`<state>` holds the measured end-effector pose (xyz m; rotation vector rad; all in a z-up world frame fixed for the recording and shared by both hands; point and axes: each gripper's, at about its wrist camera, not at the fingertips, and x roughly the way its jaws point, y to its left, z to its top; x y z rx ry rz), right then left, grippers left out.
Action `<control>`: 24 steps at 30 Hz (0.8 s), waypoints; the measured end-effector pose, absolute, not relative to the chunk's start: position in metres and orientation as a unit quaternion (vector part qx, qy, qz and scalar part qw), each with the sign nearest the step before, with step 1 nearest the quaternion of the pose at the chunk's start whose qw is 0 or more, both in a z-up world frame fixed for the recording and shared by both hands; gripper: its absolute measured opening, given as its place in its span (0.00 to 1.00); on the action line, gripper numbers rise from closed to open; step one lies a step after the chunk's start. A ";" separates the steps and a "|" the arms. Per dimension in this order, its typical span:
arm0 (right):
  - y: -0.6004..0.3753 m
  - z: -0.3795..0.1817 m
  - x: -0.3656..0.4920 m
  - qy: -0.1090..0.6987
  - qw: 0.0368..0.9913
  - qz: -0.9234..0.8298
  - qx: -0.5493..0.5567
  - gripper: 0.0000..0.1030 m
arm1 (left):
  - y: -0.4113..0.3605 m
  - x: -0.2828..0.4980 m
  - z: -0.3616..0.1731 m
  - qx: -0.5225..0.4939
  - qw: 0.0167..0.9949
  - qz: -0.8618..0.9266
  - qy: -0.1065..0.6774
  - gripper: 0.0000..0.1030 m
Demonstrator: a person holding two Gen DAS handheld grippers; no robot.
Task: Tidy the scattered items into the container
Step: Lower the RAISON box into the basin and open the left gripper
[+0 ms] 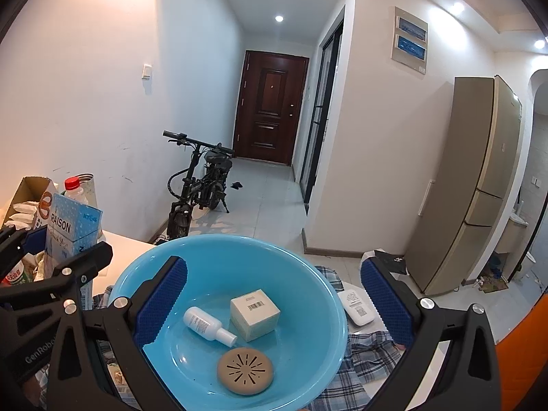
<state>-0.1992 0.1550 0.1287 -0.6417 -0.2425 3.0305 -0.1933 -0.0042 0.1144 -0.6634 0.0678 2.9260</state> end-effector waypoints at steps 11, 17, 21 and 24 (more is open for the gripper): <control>0.156 0.132 -0.195 -0.078 0.020 0.977 -0.198 1.00 | -0.001 -0.195 0.112 -0.224 0.072 0.972 0.029 0.53; 0.156 0.131 -0.194 -0.077 0.021 0.977 -0.198 1.00 | 0.000 -0.196 0.112 -0.224 0.073 0.971 0.031 0.53; 0.156 0.131 -0.194 -0.077 0.021 0.977 -0.198 1.00 | -0.001 -0.198 0.110 -0.226 0.069 0.971 0.028 0.54; 0.156 0.131 -0.193 -0.077 0.021 0.977 -0.198 1.00 | -0.003 -0.200 0.109 -0.229 0.074 0.970 0.024 1.00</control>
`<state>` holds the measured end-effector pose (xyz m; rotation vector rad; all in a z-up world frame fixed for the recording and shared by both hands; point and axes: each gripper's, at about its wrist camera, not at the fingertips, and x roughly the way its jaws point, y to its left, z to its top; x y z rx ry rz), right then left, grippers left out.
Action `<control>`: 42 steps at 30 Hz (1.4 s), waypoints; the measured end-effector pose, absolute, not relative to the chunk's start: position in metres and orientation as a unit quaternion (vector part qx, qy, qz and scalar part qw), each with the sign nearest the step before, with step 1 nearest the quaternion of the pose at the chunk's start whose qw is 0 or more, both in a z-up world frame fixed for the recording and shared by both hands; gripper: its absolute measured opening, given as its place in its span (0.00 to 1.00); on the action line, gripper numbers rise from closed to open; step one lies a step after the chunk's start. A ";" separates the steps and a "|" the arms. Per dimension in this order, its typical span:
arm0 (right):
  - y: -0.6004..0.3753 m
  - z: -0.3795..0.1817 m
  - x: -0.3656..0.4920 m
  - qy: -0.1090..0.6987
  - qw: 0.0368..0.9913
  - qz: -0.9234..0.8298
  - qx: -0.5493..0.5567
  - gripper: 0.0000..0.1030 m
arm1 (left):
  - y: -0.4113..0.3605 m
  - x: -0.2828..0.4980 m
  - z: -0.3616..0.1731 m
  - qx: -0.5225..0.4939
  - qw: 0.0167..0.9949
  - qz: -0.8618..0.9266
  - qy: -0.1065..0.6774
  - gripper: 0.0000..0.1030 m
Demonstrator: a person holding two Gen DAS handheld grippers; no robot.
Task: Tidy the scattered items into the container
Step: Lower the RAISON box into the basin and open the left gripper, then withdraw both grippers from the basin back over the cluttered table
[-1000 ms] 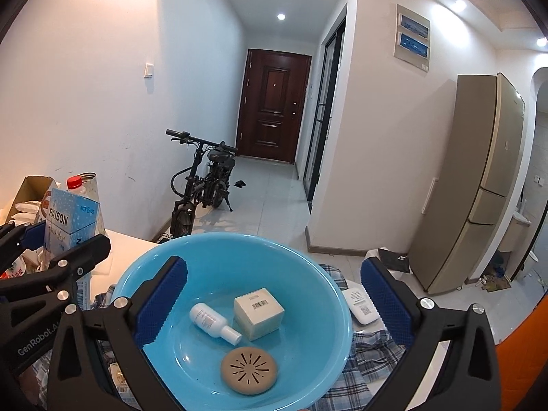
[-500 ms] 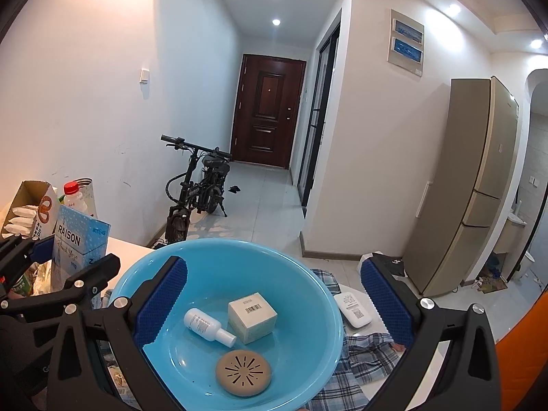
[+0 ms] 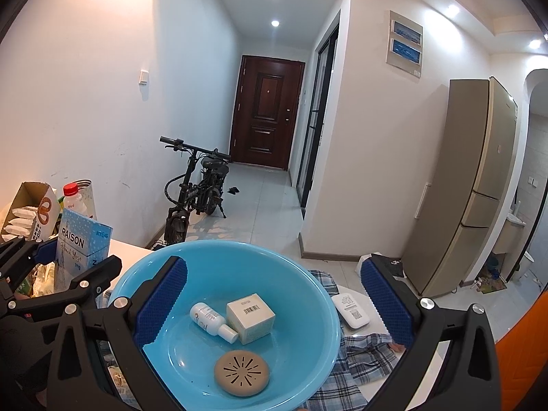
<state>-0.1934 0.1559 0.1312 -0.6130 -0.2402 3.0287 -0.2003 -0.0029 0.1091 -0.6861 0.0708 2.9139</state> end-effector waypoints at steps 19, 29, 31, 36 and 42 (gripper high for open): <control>0.156 0.133 -0.192 -0.074 0.021 0.978 -0.195 1.00 | 0.000 -0.200 0.105 -0.218 0.058 0.973 0.057 1.00; 0.153 0.139 -0.189 -0.075 0.006 0.979 -0.190 1.00 | -0.003 -0.202 0.104 -0.228 0.057 0.971 0.051 1.00; 0.151 0.137 -0.189 -0.077 0.005 0.979 -0.190 1.00 | -0.003 -0.201 0.105 -0.227 0.058 0.971 0.049 1.00; 0.149 0.138 -0.188 -0.081 0.007 0.978 -0.190 1.00 | -0.004 -0.198 0.107 -0.225 0.060 0.971 0.050 1.00; 0.147 0.139 -0.183 -0.084 0.009 0.979 -0.185 1.00 | -0.006 -0.193 0.113 -0.221 0.061 0.972 0.050 1.00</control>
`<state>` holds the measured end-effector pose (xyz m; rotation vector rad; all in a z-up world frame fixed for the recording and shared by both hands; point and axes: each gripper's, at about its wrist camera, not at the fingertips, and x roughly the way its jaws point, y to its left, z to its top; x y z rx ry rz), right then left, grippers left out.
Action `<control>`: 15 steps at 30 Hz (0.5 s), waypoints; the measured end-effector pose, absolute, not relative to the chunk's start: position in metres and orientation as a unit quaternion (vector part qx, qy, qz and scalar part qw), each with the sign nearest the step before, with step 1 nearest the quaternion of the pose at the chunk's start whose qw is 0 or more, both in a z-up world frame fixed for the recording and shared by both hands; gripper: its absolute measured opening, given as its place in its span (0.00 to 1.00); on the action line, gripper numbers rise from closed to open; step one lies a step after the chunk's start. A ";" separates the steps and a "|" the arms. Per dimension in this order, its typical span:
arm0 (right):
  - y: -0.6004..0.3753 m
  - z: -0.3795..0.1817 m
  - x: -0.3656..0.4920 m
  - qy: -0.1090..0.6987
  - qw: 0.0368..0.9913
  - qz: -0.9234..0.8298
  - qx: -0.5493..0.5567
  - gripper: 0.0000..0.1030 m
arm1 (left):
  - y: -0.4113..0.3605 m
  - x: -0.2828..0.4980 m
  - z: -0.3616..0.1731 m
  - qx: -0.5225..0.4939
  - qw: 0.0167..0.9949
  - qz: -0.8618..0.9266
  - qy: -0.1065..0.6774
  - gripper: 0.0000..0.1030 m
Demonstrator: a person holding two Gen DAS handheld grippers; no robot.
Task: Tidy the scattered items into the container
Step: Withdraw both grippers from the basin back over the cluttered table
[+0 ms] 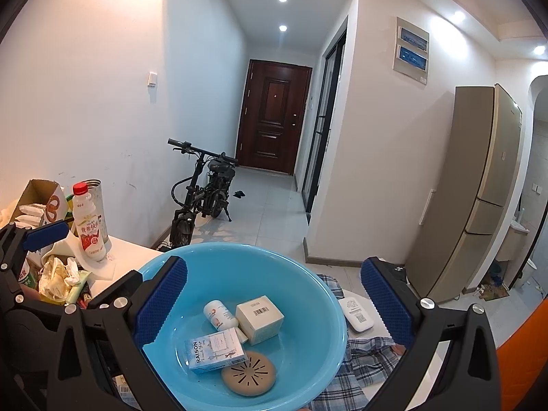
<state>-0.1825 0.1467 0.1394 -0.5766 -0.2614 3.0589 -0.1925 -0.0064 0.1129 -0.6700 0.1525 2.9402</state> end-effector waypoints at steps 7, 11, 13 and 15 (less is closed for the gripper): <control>0.160 0.142 -0.162 -0.048 -0.002 0.982 -0.182 1.00 | -0.006 -0.181 0.122 -0.206 0.064 0.975 0.058 1.00; 0.171 0.139 -0.136 -0.058 0.025 0.982 -0.179 1.00 | -0.002 -0.173 0.124 -0.202 0.067 0.975 0.064 1.00; 0.175 0.134 -0.120 -0.069 0.037 0.981 -0.179 1.00 | -0.001 -0.169 0.127 -0.195 0.068 0.976 0.065 1.00; 0.181 0.129 -0.105 -0.075 0.040 0.980 -0.182 1.00 | 0.001 -0.166 0.129 -0.190 0.064 0.977 0.069 1.00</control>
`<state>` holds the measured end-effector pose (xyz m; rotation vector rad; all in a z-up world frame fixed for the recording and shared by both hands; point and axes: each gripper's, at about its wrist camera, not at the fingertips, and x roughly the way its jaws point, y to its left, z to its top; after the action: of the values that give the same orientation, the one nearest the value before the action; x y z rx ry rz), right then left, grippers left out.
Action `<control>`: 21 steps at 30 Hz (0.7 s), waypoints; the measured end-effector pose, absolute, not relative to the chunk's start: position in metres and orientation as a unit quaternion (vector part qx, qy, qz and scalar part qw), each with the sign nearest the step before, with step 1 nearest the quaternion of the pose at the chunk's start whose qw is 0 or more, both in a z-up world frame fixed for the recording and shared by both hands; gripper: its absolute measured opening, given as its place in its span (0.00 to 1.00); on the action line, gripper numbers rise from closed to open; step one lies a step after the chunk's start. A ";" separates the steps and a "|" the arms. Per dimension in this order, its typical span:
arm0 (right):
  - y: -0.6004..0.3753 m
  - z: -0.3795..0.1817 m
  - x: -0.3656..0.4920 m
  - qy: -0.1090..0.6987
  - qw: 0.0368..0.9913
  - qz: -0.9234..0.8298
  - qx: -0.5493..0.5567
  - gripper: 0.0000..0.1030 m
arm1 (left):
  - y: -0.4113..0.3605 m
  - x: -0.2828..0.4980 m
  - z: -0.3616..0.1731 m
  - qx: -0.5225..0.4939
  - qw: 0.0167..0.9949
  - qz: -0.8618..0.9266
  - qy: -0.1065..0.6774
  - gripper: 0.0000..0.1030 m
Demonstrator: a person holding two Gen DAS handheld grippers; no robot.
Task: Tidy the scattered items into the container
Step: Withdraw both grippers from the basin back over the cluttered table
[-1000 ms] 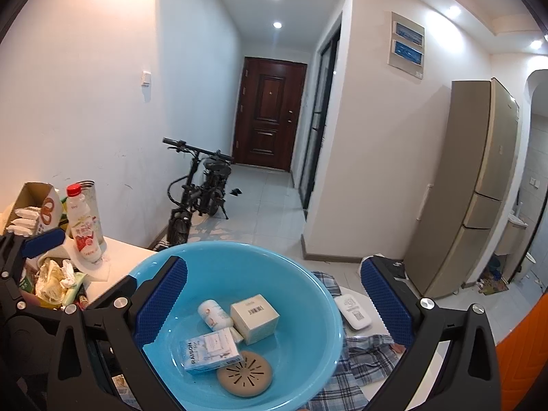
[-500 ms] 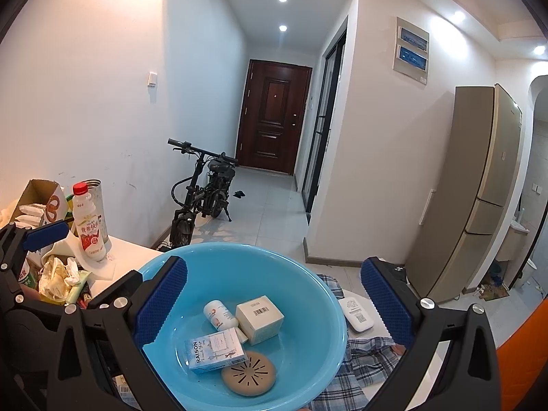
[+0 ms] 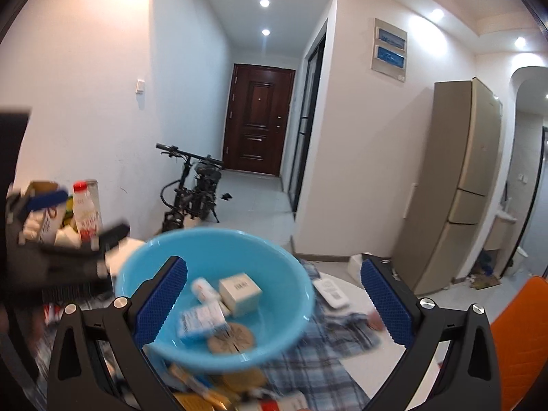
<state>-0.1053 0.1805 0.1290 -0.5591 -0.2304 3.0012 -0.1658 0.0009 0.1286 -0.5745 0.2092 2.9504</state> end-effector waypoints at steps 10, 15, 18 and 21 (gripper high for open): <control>0.211 0.028 -0.059 -0.069 0.044 0.949 -0.305 1.00 | 0.011 -0.147 0.134 -0.185 0.079 0.978 0.060 1.00; 0.222 -0.027 -0.063 -0.061 0.038 0.929 -0.363 1.00 | 0.016 -0.142 0.122 -0.208 0.076 0.972 0.078 1.00; 0.223 -0.045 -0.066 -0.052 0.021 0.923 -0.380 1.00 | 0.007 -0.135 0.108 -0.220 0.064 0.969 0.094 1.00; 0.217 -0.053 -0.068 -0.057 0.015 0.922 -0.383 1.00 | -0.006 -0.127 0.090 -0.240 0.053 0.965 0.096 1.00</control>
<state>-0.0680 0.2171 -0.0525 -1.1911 -0.1759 2.8694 -0.1267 -0.0062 0.0898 -0.7293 0.2906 2.9322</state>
